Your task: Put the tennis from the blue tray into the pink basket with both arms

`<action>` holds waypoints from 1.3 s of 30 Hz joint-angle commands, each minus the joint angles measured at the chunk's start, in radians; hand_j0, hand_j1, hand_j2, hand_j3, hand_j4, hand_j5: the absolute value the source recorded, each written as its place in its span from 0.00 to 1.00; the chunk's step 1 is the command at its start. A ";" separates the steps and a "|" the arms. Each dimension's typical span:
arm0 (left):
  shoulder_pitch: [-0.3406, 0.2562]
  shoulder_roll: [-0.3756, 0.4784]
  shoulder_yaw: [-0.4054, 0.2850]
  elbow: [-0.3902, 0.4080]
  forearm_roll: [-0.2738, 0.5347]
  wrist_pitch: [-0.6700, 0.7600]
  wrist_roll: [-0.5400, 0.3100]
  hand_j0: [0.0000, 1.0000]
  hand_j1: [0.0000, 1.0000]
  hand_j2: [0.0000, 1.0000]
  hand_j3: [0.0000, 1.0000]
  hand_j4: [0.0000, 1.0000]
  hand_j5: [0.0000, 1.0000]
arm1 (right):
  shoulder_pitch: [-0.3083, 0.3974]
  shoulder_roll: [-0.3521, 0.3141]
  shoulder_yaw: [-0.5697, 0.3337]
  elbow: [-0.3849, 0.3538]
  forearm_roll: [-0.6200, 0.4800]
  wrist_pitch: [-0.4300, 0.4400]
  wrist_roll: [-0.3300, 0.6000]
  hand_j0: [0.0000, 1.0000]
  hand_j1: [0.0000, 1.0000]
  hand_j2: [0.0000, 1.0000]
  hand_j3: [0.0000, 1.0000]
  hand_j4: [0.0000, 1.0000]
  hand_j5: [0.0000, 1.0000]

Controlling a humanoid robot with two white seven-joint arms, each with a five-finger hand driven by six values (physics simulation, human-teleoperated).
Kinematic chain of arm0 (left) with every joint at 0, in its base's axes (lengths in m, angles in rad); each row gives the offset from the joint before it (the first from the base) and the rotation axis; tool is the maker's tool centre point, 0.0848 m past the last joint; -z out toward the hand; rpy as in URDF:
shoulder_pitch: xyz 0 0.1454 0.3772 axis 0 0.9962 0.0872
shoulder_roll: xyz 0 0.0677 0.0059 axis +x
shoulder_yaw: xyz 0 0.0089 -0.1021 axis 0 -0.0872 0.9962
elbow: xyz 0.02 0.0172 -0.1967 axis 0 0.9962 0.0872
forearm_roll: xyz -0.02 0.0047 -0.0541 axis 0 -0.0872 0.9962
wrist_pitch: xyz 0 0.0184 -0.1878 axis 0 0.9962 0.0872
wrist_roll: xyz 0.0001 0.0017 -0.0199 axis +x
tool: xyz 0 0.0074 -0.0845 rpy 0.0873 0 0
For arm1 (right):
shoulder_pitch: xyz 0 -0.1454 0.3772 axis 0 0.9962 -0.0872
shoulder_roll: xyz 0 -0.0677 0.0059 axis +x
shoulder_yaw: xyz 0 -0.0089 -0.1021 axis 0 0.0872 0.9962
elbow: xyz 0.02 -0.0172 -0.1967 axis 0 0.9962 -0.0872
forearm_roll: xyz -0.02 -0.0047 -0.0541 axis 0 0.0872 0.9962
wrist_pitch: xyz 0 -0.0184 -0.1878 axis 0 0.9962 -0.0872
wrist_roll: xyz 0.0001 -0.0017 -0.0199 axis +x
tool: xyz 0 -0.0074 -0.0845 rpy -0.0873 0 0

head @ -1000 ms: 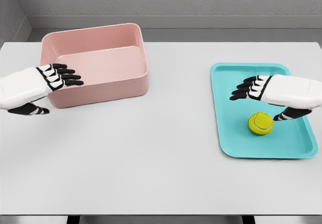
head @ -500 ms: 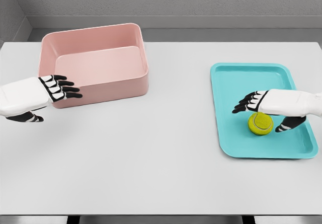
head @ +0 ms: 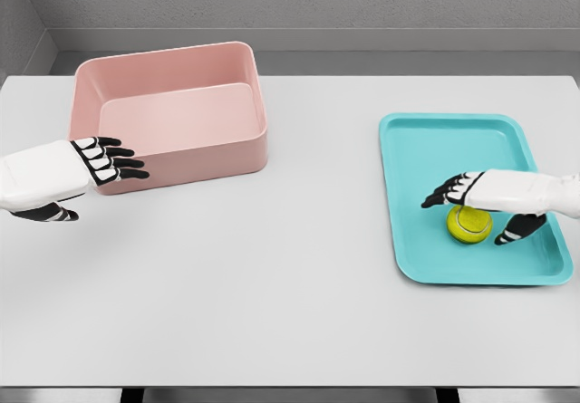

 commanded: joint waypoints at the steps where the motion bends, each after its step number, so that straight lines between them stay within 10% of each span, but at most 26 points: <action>1: 0.000 0.001 0.000 -0.001 0.007 0.001 0.000 1.00 1.00 1.00 1.00 1.00 1.00 | 0.000 0.017 0.002 0.000 0.008 0.003 0.000 1.00 1.00 1.00 1.00 1.00 1.00; 39: -0.002 0.001 0.000 -0.016 0.007 0.001 0.000 1.00 1.00 1.00 1.00 1.00 1.00 | 0.014 0.035 -0.001 0.008 0.100 0.003 0.000 0.65 0.65 0.65 0.65 0.65 0.65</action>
